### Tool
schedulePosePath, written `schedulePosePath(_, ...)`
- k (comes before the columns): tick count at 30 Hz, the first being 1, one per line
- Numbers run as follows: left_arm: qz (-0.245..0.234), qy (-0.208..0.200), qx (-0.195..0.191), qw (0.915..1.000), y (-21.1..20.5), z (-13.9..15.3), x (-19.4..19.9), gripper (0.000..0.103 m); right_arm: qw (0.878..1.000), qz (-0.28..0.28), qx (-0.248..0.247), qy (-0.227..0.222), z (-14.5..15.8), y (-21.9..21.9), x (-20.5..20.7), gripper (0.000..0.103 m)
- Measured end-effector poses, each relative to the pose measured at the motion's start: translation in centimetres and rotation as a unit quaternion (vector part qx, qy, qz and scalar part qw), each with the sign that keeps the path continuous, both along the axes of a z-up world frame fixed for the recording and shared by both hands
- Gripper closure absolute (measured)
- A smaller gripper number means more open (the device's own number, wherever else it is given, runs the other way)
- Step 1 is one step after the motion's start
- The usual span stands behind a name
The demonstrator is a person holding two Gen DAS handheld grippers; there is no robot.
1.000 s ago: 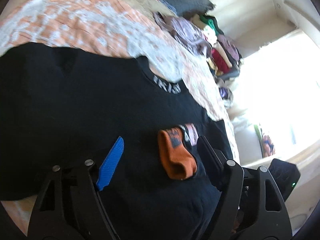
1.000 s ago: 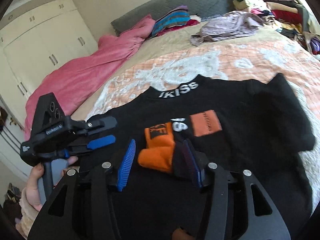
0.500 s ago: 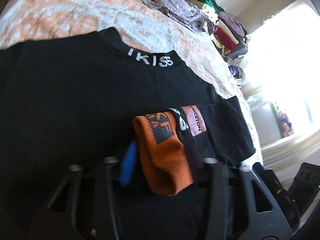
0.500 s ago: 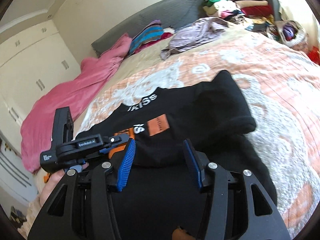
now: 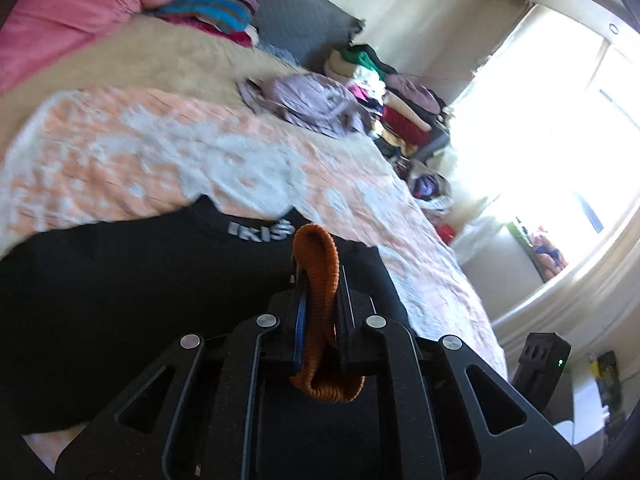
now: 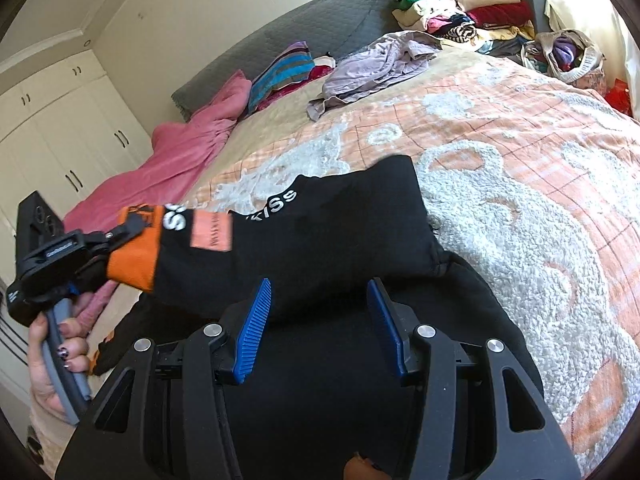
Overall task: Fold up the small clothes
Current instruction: 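Grasp the orange cuff with the left gripper while the right gripper releases it, then lay the sleeve flat across the shirt body and open the left gripper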
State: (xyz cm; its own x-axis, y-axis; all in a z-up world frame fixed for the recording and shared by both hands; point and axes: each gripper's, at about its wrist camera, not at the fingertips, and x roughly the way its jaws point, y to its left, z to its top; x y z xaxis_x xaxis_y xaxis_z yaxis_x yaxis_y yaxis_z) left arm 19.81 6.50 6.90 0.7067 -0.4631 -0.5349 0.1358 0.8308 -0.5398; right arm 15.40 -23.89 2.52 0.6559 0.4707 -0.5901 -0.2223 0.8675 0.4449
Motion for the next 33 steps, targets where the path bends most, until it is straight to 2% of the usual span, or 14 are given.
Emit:
schedulePosePath(6,0.045,0.038,0.027,0.9979,3.4,-2.2,-1.0,0.094,0.999,0.000,-0.053,-0.003,-0.1,2.3,1.0,0.054)
schedulePosePath(9,0.067,0.045,0.020,0.9965,5.3,-2.7,-1.4,0.090,0.996,0.001,-0.088,-0.007,-0.3,3.5,1.7,0.054)
schedulePosePath(12,0.083,0.041,0.045,0.9947,5.6,-2.4,-1.7,0.090,0.993,0.005,-0.116,-0.010,-0.6,4.7,2.5,0.054)
schedulePosePath(15,0.071,0.044,0.059,0.9947,4.4,-2.7,-1.3,0.088,0.990,0.012,-0.142,-0.010,-1.0,5.8,3.5,0.054)
schedulePosePath(18,0.052,0.072,0.095,0.9915,2.6,-4.4,-0.4,0.079,0.988,0.021,-0.155,-0.004,-1.5,6.7,4.5,0.053)
schedulePosePath(20,0.048,0.108,0.128,0.9848,1.6,-6.4,0.1,0.072,0.985,0.025,-0.168,0.005,-2.1,7.3,5.2,0.052)
schedulePosePath(22,0.054,0.136,0.140,0.9793,1.6,-8.3,0.2,0.066,0.982,0.019,-0.186,0.019,-3.0,7.4,5.8,0.049)
schedulePosePath(25,0.062,0.129,0.121,0.9823,2.4,-8.7,-0.6,0.064,0.978,0.011,-0.202,0.055,-5.0,7.1,7.1,0.047)
schedulePosePath(26,0.065,0.124,0.122,0.9826,2.6,-8.3,-1.0,0.056,0.979,0.010,-0.197,0.055,-5.2,7.0,7.1,0.047)
schedulePosePath(28,0.078,0.115,0.132,0.9815,3.0,-7.7,-1.7,0.047,0.980,0.007,-0.191,0.047,-4.8,7.0,6.9,0.046)
schedulePosePath(30,0.092,0.104,0.126,0.9822,3.9,-6.9,-2.7,0.046,0.985,0.011,-0.169,0.032,-4.1,6.8,6.3,0.039)
schedulePosePath(31,0.099,0.101,0.122,0.9825,4.3,-6.5,-3.0,0.042,0.987,0.012,-0.160,0.023,-3.7,6.8,5.9,0.035)
schedulePosePath(32,0.110,0.092,0.121,0.9822,4.9,-6.1,-3.6,0.032,0.987,0.012,-0.159,0.015,-3.3,6.8,5.5,0.033)
schedulePosePath(33,0.124,0.086,0.125,0.9806,5.4,-5.7,-4.1,0.027,0.987,0.012,-0.160,0.006,-2.9,7.0,5.2,0.029)
